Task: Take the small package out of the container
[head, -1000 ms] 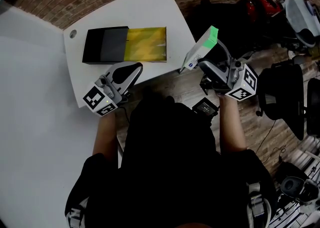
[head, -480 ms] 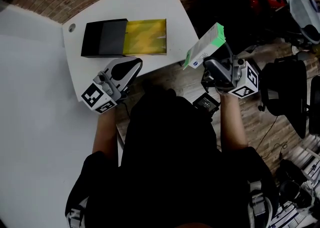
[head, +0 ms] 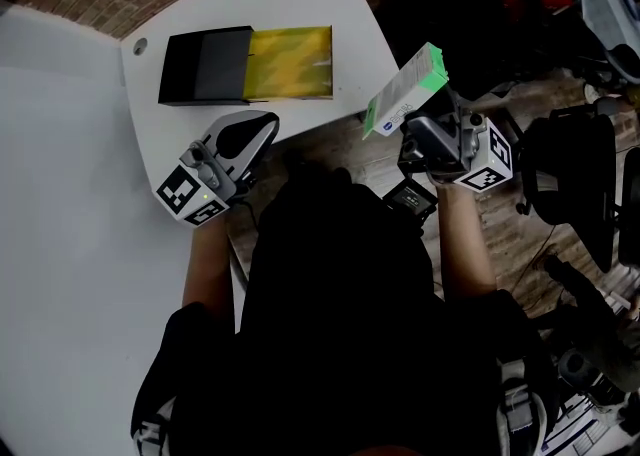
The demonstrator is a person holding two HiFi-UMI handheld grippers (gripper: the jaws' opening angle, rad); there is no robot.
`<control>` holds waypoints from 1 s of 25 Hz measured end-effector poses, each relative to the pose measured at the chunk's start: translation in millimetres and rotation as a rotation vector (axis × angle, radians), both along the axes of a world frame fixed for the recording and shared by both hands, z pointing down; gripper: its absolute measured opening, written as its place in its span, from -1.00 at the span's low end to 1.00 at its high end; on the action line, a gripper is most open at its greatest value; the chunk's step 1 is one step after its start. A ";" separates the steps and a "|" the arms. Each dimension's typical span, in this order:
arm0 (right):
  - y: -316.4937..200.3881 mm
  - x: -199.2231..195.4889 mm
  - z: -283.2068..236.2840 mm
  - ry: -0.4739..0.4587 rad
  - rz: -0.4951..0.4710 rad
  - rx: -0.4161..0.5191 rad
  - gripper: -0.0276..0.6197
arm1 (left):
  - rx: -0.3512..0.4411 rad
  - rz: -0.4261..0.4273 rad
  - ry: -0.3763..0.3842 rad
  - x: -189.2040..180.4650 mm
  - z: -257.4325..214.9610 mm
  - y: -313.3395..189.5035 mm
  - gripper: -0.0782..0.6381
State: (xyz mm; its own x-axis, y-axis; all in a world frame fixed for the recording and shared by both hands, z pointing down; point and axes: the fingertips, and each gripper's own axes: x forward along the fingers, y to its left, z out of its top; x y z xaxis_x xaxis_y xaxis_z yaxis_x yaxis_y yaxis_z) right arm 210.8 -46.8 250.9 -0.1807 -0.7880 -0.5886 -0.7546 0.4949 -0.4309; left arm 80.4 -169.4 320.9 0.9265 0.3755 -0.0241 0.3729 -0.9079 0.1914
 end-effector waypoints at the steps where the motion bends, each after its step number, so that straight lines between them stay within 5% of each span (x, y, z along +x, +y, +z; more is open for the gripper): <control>1: -0.3 0.2 0.1 -0.005 -0.004 0.001 0.09 | 0.000 -0.002 -0.001 -0.5 -1.0 -0.5 -0.74; 25: -7.8 -16.2 13.0 -0.001 -0.049 -0.014 0.09 | -0.002 -0.002 -0.002 -11.0 9.0 1.6 -0.74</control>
State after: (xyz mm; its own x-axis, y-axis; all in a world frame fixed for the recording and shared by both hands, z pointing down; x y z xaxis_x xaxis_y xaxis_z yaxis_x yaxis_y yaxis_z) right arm 194.6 -54.6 263.9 -0.2186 -0.7862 -0.5780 -0.7290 0.5253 -0.4388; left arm 69.4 -167.8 329.9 0.9272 0.3738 -0.0232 0.3710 -0.9082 0.1940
